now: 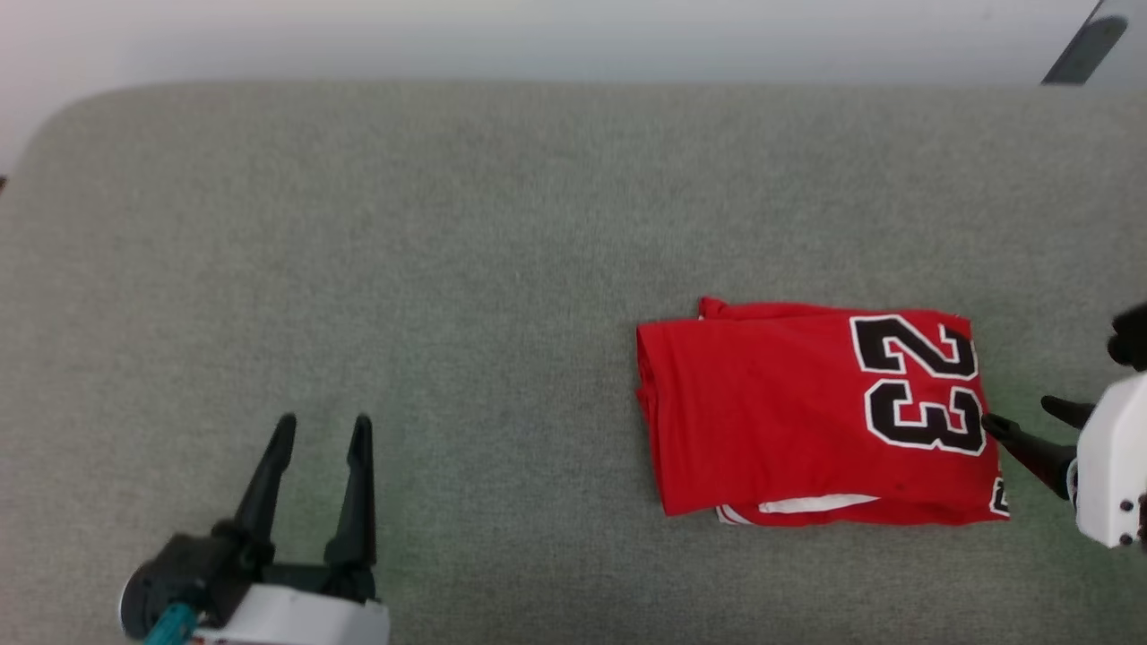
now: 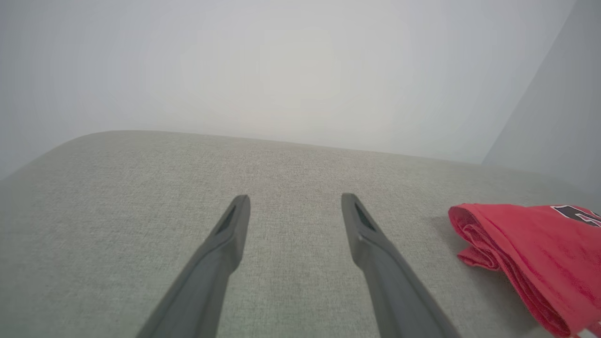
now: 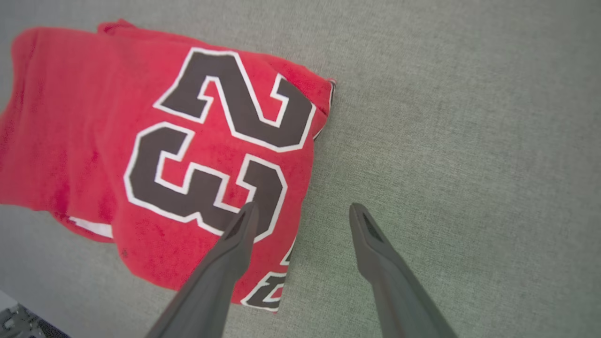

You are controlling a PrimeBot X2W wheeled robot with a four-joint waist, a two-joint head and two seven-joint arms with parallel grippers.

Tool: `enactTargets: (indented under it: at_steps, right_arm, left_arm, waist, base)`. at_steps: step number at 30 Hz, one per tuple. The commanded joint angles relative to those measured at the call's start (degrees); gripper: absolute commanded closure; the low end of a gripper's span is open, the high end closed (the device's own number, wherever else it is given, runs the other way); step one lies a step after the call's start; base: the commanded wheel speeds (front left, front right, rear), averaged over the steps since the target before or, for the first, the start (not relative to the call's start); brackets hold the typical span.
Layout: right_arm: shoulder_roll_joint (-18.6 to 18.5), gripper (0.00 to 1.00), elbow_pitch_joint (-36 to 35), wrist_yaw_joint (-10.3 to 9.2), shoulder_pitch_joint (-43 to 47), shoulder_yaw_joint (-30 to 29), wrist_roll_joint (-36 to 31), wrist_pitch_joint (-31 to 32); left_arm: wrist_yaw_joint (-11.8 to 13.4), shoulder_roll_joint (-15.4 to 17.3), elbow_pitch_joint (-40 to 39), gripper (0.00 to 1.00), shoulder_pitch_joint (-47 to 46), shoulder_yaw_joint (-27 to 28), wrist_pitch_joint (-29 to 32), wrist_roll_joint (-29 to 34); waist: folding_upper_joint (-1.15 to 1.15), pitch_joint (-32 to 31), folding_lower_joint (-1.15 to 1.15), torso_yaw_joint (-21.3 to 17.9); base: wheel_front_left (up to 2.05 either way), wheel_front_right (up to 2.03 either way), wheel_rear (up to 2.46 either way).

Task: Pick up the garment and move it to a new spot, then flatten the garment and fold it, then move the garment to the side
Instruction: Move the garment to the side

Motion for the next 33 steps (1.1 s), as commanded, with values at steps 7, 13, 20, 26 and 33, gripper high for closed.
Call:
enactTargets:
  at_steps: [7,13,20,26,33]
  right_arm:
    - [-1.0,0.0,3.9,-0.08,-7.6,4.9,1.7,6.6]
    - [1.0,0.0,8.0,-0.08,-8.9,10.2,2.3,5.7]
    - [2.2,1.0,10.2,-0.09,-9.8,9.5,3.8,-3.4]
    - [-0.8,1.0,12.0,-0.21,-8.8,3.9,5.4,-11.3]
    - [-2.8,1.0,17.8,-0.09,-9.8,-2.6,5.6,-19.4]
  left_arm:
    - [-0.1,0.3,1.2,0.0,-6.2,-2.2,0.0,0.8]
    - [-0.1,0.6,2.2,0.0,-8.6,-3.4,0.0,1.3]
    - [-0.1,2.1,0.8,0.0,-10.2,-4.6,0.0,2.5]
    - [-0.1,5.0,-1.9,0.0,-11.7,-8.3,0.0,1.6]
    - [-0.1,9.5,-3.3,0.0,-17.5,-12.5,0.0,0.1]
  waist:
    - [0.0,9.0,0.0,1.0]
    - [0.0,11.0,0.0,1.3]
    - [0.0,11.2,0.0,-0.9]
    - [0.0,12.3,0.0,-5.6]
    - [0.0,15.9,0.0,-12.6]
  base:
    - [0.0,0.0,0.0]
    - [0.0,0.0,0.0]
    - [0.0,0.0,0.0]
    - [0.0,0.0,0.0]
    - [0.0,0.0,0.0]
